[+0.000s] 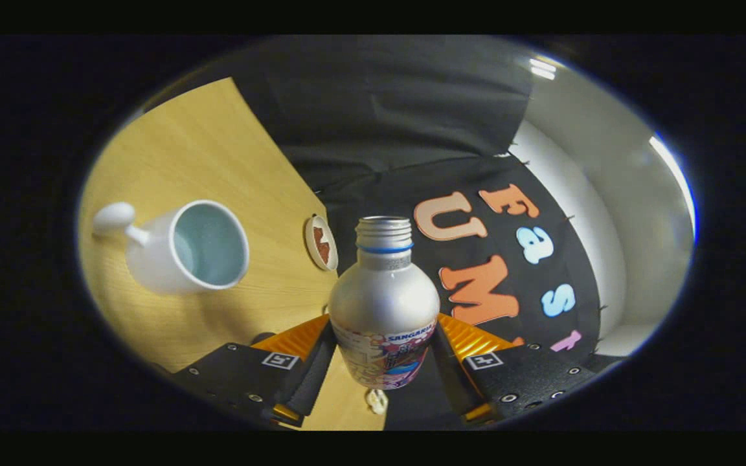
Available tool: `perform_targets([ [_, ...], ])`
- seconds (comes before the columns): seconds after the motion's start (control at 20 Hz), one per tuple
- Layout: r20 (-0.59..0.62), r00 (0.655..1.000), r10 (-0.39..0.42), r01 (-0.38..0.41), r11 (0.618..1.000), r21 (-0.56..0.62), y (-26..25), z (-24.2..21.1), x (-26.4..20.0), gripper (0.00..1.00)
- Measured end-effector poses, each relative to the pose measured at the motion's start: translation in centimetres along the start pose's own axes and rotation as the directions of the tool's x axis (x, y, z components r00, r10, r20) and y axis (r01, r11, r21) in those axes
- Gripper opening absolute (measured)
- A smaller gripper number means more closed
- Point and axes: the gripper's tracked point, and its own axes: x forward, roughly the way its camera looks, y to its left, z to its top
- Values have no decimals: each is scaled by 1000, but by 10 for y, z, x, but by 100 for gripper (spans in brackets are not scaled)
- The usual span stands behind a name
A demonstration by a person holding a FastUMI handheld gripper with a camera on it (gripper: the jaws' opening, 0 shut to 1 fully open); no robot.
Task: Take the bottle from table, then pour the juice into the cup, finally place the bottle on the coaster
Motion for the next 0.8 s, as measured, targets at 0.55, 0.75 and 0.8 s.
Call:
perform_targets([
  [0.55,-62,994,94,-22,701,713,-6,-42,35,78],
  [0.75,-87,987,135,-9,589,808,6,-57,45,78],
  [0.8,-85,984,157,-17,558,830,13,-60,48,78],
])
